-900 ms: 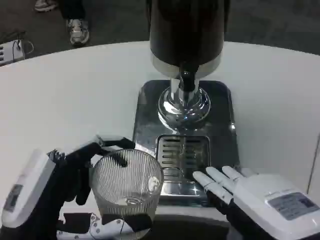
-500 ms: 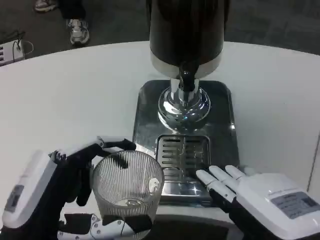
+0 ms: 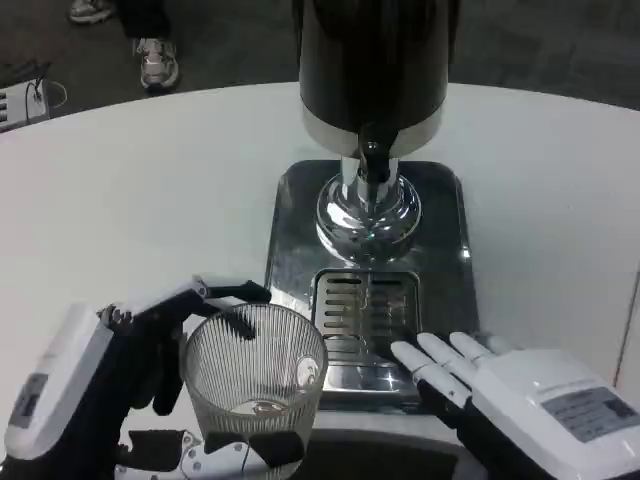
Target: Grasp the cup under the faucet to collect the drink, then remove the cup.
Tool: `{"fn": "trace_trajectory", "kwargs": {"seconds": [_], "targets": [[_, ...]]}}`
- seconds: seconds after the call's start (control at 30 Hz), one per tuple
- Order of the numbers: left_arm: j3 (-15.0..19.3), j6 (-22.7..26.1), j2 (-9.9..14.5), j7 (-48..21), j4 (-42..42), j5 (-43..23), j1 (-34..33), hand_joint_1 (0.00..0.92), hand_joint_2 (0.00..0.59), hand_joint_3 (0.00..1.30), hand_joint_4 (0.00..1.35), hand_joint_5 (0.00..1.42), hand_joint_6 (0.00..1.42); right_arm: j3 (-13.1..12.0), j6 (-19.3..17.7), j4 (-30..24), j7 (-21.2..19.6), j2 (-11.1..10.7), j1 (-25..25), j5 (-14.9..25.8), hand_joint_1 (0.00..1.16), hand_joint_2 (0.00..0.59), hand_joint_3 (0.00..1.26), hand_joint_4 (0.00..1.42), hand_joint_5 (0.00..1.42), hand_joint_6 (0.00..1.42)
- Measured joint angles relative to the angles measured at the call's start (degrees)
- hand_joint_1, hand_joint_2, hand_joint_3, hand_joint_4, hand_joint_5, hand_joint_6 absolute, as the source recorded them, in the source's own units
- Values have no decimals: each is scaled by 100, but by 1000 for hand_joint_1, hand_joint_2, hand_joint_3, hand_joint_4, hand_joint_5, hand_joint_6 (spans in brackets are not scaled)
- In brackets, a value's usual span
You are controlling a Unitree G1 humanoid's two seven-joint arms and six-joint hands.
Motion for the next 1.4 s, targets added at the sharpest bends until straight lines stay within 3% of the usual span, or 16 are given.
{"fn": "trace_trajectory", "kwargs": {"seconds": [0.43,0.7,0.97,1.4], "targets": [[-118,0,-112,1,344,101,-122,602,0,957,1098,1300,1424,-5,-219,-5,1,382,160,-269,577,394,25,0,0,0],[-388,55,-279,92,872,511,-794,603,0,957,1098,1300,1424,-55,-410,-14,-6,595,312,-294,574,394,25,0,0,0],[-597,189,-328,534,1770,1133,-1830,603,0,957,1098,1300,1424,-357,-684,-15,-25,718,476,-59,573,394,25,0,0,0],[-997,357,-241,1468,3189,1684,-2923,603,0,957,1098,1300,1424,-907,-1147,-16,-41,917,694,448,573,394,25,0,0,0]]}}
